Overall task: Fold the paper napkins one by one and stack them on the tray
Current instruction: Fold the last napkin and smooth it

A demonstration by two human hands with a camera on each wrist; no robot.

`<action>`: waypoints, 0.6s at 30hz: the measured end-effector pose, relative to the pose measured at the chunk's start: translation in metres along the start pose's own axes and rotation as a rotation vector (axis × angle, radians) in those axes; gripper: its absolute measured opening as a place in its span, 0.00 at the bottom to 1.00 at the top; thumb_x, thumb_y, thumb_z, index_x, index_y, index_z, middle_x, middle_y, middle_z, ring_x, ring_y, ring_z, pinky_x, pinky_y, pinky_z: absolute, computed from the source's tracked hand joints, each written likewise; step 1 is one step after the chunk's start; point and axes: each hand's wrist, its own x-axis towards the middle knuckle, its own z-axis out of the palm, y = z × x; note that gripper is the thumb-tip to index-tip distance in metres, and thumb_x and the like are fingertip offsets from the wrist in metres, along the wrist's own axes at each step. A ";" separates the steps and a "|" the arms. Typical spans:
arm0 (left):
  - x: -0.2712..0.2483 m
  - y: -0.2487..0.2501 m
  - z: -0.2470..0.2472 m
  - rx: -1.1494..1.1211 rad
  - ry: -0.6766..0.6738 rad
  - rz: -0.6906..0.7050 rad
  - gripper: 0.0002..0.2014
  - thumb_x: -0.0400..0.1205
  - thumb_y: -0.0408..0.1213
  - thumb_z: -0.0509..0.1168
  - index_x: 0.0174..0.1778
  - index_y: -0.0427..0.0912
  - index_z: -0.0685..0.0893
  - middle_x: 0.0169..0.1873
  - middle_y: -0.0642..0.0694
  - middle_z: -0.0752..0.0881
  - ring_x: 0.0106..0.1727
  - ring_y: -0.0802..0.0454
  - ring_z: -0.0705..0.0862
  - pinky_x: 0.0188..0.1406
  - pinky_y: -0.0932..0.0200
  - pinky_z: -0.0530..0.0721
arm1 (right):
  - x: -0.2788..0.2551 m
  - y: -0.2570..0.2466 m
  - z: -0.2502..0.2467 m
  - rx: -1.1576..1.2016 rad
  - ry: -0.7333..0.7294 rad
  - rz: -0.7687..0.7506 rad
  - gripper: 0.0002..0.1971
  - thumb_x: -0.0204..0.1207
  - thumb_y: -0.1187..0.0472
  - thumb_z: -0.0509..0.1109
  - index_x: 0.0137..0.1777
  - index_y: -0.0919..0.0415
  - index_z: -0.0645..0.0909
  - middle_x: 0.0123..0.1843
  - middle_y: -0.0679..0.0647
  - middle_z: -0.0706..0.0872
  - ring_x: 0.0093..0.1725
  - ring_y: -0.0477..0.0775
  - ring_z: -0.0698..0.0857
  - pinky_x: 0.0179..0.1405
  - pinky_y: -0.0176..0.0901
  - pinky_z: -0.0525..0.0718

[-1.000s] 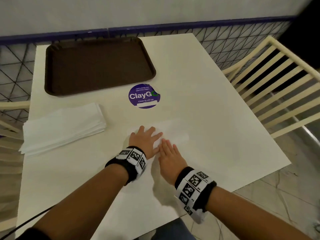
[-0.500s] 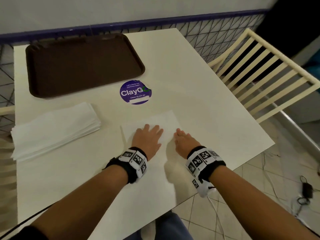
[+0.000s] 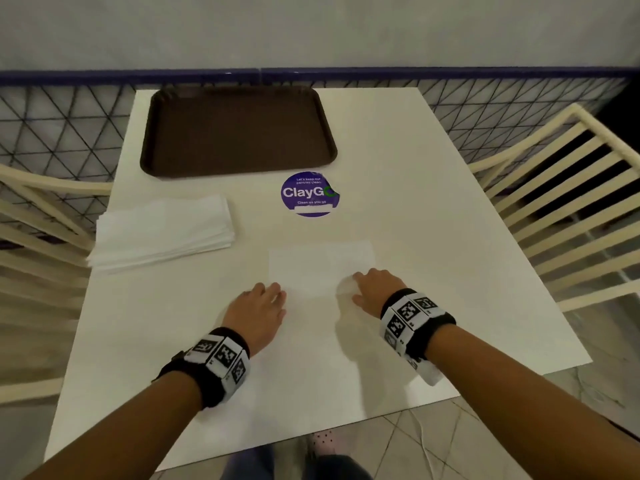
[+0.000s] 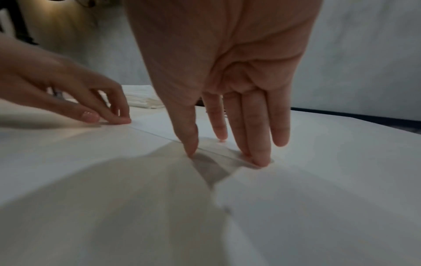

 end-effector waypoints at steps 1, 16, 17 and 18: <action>0.001 0.001 -0.005 0.006 0.001 -0.008 0.12 0.69 0.42 0.73 0.39 0.37 0.90 0.39 0.44 0.88 0.34 0.47 0.85 0.24 0.62 0.81 | 0.002 0.000 -0.001 -0.021 0.003 -0.026 0.20 0.83 0.58 0.56 0.73 0.65 0.68 0.68 0.62 0.76 0.67 0.63 0.78 0.60 0.49 0.77; 0.058 0.046 -0.034 0.035 -0.311 -0.162 0.23 0.87 0.28 0.44 0.79 0.37 0.55 0.75 0.38 0.61 0.71 0.39 0.67 0.58 0.54 0.76 | 0.024 -0.006 -0.002 -0.155 0.044 -0.217 0.19 0.81 0.53 0.60 0.65 0.66 0.74 0.63 0.59 0.82 0.62 0.60 0.81 0.57 0.48 0.79; 0.058 0.046 -0.033 0.037 -0.315 -0.171 0.22 0.87 0.28 0.44 0.79 0.36 0.56 0.75 0.37 0.62 0.70 0.39 0.68 0.57 0.54 0.76 | 0.024 -0.007 0.000 -0.145 0.054 -0.213 0.19 0.82 0.52 0.59 0.65 0.66 0.73 0.63 0.58 0.82 0.62 0.60 0.81 0.58 0.48 0.78; 0.058 0.046 -0.032 0.036 -0.325 -0.173 0.21 0.87 0.29 0.44 0.78 0.35 0.58 0.74 0.37 0.63 0.70 0.40 0.68 0.56 0.53 0.76 | 0.025 -0.007 0.002 -0.143 0.066 -0.208 0.18 0.83 0.53 0.57 0.65 0.65 0.73 0.63 0.58 0.82 0.62 0.60 0.82 0.59 0.49 0.78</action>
